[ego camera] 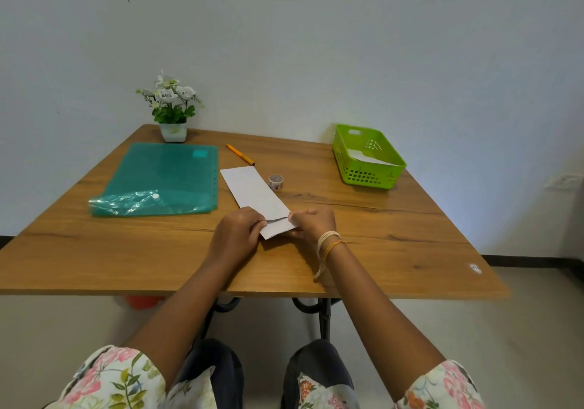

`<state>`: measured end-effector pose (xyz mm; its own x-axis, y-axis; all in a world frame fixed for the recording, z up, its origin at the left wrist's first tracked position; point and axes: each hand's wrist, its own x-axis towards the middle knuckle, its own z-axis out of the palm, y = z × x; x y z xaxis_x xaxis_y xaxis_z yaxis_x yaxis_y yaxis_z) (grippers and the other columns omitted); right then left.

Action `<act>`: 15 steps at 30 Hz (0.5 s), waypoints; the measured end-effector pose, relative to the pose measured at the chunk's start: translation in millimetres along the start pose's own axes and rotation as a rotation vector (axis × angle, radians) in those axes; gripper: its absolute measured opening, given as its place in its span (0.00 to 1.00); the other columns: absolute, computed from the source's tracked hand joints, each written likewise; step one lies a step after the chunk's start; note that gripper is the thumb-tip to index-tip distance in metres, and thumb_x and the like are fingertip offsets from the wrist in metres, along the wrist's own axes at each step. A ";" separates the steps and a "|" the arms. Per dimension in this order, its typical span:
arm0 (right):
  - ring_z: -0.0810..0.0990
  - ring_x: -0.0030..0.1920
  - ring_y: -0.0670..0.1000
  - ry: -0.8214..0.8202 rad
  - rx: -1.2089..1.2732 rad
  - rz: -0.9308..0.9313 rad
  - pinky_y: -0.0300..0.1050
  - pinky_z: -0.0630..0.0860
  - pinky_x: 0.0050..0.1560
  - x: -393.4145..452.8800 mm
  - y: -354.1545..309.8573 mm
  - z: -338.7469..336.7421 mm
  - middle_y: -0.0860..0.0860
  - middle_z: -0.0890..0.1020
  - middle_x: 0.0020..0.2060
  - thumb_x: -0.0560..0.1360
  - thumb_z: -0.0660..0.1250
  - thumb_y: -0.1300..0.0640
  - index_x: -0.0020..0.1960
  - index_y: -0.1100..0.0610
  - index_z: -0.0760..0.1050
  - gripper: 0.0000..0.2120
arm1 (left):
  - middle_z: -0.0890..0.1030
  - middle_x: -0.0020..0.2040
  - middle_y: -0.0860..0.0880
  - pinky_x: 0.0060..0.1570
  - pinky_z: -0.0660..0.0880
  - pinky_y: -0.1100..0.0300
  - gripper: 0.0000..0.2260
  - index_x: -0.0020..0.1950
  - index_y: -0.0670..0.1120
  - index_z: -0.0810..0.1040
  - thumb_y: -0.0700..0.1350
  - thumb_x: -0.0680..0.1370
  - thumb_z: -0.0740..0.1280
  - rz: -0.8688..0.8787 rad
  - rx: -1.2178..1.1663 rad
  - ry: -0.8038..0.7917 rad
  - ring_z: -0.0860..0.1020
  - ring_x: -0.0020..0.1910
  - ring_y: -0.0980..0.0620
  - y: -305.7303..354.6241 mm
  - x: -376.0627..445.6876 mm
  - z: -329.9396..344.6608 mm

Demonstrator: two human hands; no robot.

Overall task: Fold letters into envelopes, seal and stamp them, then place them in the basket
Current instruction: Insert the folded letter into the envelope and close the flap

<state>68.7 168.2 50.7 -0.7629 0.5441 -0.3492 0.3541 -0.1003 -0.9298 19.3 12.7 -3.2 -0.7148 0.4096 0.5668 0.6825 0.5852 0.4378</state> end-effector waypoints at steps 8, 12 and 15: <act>0.79 0.52 0.49 -0.286 -0.338 -0.361 0.30 0.76 0.40 -2.5 7.1 -24.5 0.54 0.81 0.53 0.67 0.77 0.61 0.58 0.64 0.79 0.20 | 0.83 0.46 0.48 0.41 0.73 0.63 0.05 0.51 0.44 0.82 0.42 0.77 0.68 -0.076 -0.037 0.042 0.77 0.43 0.54 -1.8 1.7 0.7; 0.80 0.52 0.49 -0.259 -0.365 -0.414 0.29 0.75 0.39 0.9 8.7 -24.8 0.55 0.82 0.53 0.66 0.78 0.60 0.56 0.63 0.81 0.19 | 0.83 0.46 0.47 0.41 0.71 0.64 0.05 0.51 0.43 0.82 0.41 0.77 0.69 -0.079 -0.061 0.044 0.77 0.43 0.54 -0.3 0.6 0.9; 0.81 0.49 0.50 -0.146 -0.405 -0.438 0.31 0.75 0.41 4.6 12.7 -15.8 0.54 0.84 0.48 0.65 0.79 0.58 0.51 0.61 0.83 0.16 | 0.82 0.45 0.48 0.40 0.69 0.66 0.04 0.49 0.43 0.82 0.41 0.77 0.69 -0.075 -0.077 0.042 0.75 0.42 0.56 0.7 -0.3 -0.4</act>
<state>78.2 182.6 39.1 -0.9402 0.3404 0.0160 0.1466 0.4464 -0.8827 20.1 12.7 -2.8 -0.7586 0.3361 0.5581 0.6379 0.5573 0.5315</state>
